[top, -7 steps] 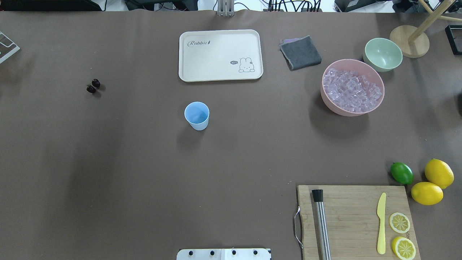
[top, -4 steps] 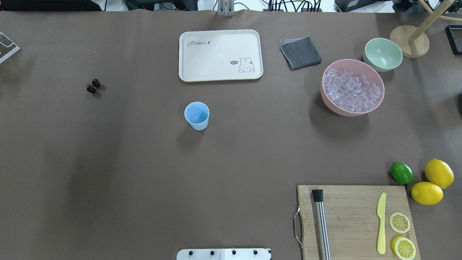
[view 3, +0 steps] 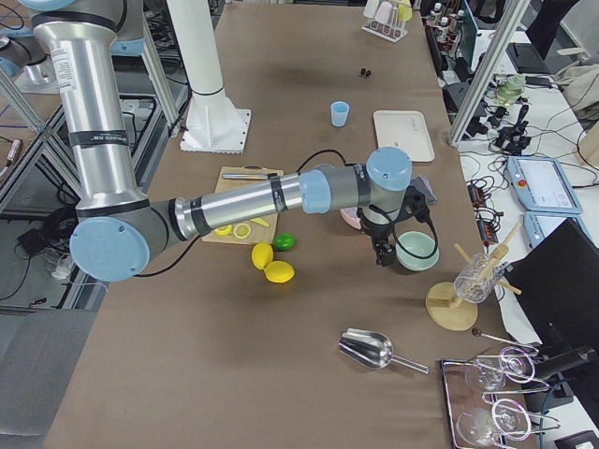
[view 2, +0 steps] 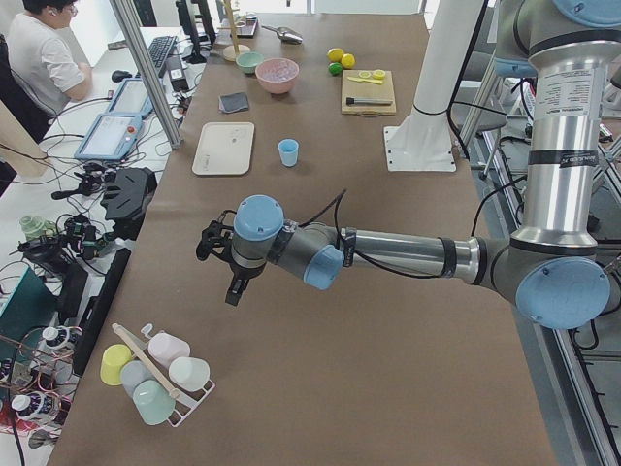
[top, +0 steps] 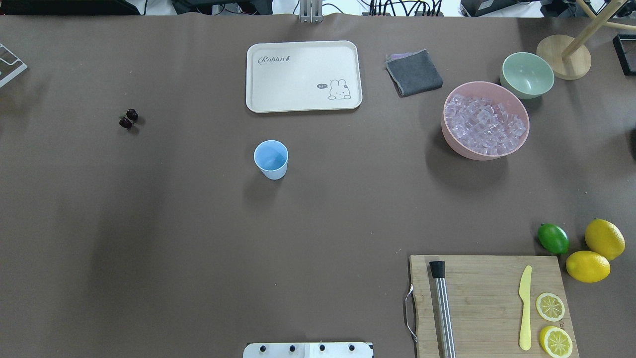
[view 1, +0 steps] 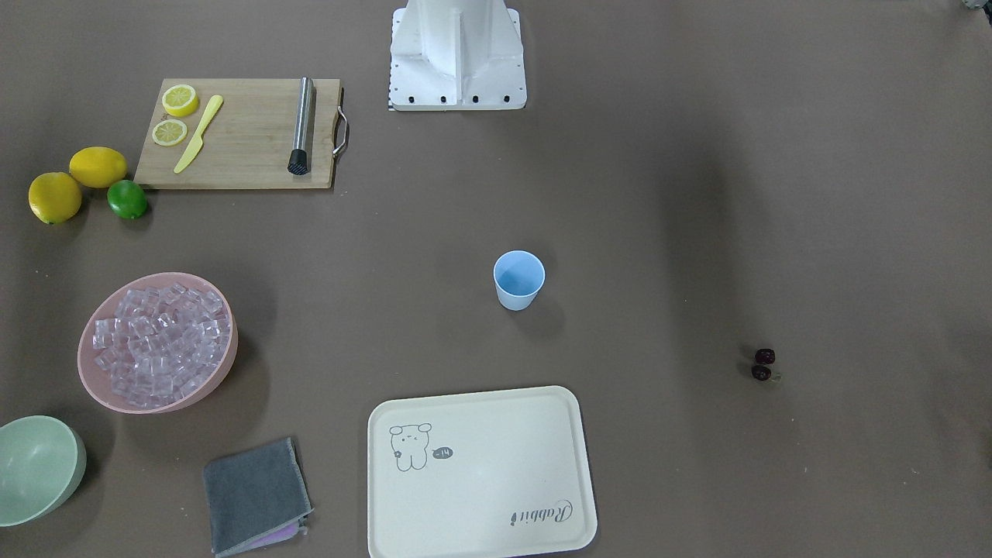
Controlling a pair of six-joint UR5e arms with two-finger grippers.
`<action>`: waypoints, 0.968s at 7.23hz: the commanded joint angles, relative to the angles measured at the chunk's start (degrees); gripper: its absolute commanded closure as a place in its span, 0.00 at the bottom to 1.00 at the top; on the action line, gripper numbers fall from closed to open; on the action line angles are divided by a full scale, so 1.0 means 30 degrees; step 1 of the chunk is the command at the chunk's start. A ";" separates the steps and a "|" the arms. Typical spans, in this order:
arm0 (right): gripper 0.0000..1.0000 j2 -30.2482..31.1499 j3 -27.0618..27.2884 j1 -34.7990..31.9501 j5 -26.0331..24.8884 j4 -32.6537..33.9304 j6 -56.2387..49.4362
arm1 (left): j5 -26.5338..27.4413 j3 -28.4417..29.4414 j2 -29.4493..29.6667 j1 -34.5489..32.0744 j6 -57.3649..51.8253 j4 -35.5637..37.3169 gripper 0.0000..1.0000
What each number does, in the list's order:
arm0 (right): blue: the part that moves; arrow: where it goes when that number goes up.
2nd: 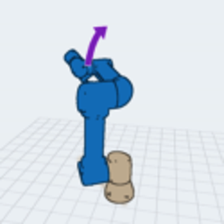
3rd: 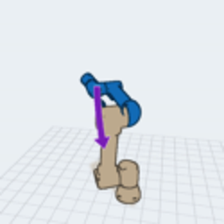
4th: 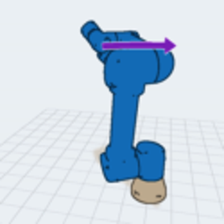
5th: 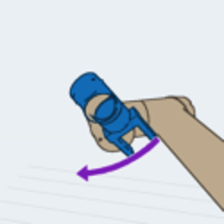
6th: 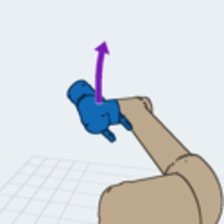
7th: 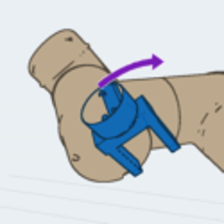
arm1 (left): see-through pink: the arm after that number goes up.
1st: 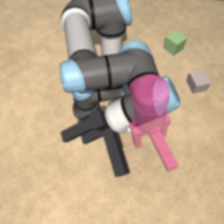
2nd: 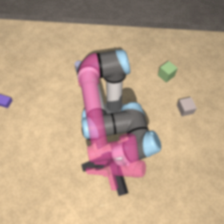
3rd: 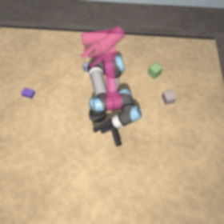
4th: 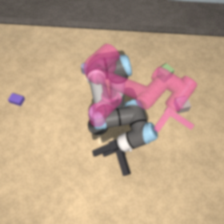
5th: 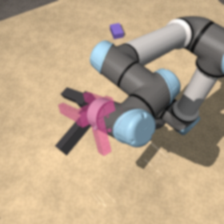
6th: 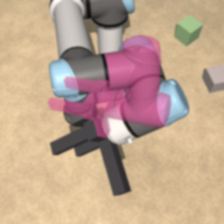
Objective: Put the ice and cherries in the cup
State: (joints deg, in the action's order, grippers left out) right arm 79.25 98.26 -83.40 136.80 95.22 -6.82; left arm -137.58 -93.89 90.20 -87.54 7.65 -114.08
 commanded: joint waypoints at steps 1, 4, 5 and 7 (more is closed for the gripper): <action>0.01 -0.2206 0.0060 0.3962 -0.1443 -0.0911 0.4361 | 0.0011 0.0241 0.0082 0.0000 -0.0030 -0.0001 0.03; 0.01 -0.4029 -0.2451 0.8633 -0.4812 -0.6097 0.9505 | 0.0011 0.0299 0.0137 0.0000 0.0028 -0.0001 0.03; 0.03 -0.3743 -0.2519 0.8757 -0.4847 -0.6569 0.9567 | 0.0040 0.0416 0.0343 0.0000 0.0028 -0.0001 0.03; 0.06 -0.3594 -0.2608 0.9136 -0.4847 -0.6690 0.9568 | 0.0040 0.0680 0.0695 0.0000 0.0028 -0.0001 0.03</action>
State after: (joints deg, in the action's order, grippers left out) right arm 68.30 90.71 -56.91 122.45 75.69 21.68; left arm -137.47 -92.27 91.66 -87.54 7.73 -114.09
